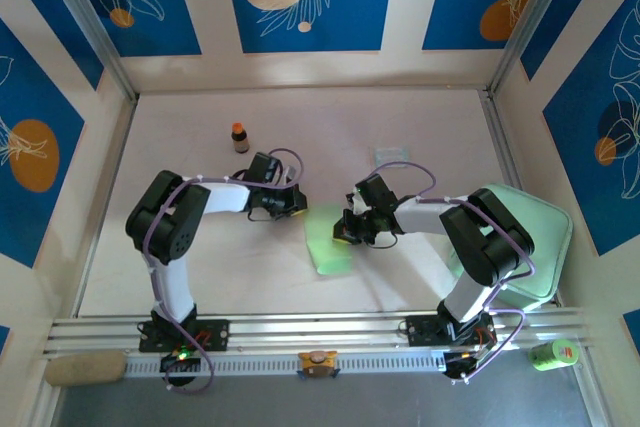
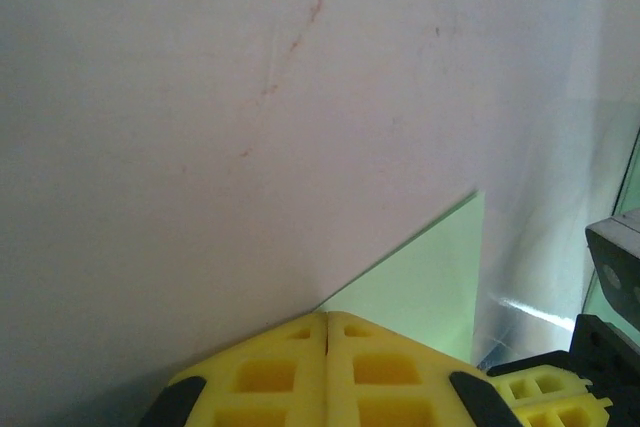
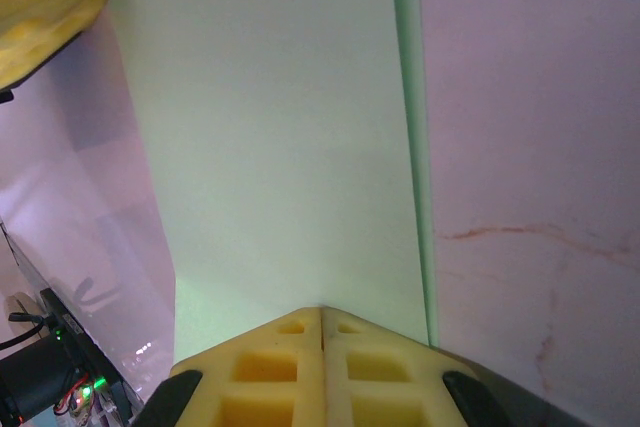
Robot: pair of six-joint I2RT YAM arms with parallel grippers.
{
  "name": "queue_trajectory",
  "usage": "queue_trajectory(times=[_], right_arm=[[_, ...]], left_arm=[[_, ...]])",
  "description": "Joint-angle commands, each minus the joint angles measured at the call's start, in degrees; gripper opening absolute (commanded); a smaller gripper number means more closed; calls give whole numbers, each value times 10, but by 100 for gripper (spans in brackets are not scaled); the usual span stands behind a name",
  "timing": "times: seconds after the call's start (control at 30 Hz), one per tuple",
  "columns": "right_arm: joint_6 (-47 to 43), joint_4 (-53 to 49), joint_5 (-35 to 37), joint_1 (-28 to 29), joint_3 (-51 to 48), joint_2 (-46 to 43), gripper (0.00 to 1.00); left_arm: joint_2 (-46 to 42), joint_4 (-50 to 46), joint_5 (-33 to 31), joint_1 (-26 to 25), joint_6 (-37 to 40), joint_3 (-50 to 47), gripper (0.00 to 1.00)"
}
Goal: Fold a paper plane with a square sheet of paper (pick it up from the middle)
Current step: First fold the square sheet of paper in half at the center of the table.
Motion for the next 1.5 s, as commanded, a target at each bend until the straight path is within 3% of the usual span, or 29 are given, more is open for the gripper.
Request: queue_trajectory(times=[0.0,0.53,0.77,1.17,1.3,1.47], right_arm=[[6,-75,50,2,-25,14,0],[5,-78,57,3,-25,10,0],[6,-78,55,2,-25,14,0],[6,-81,57,1,-27,11,0],[6,-82,57,2,-28,11,0],[6,-80,56,2,-29,11,0]], left_arm=[[-21,-41,-66,23,16,-3,0],[-121,-13,-12,3,-9,-63,0],[-104,34,36,-33,-29,-86,0],[-43,149,81,-52,-92,-124,0],[-47,134,66,-54,-79,-138,0],[-46,31,-6,-54,-24,-144,0]])
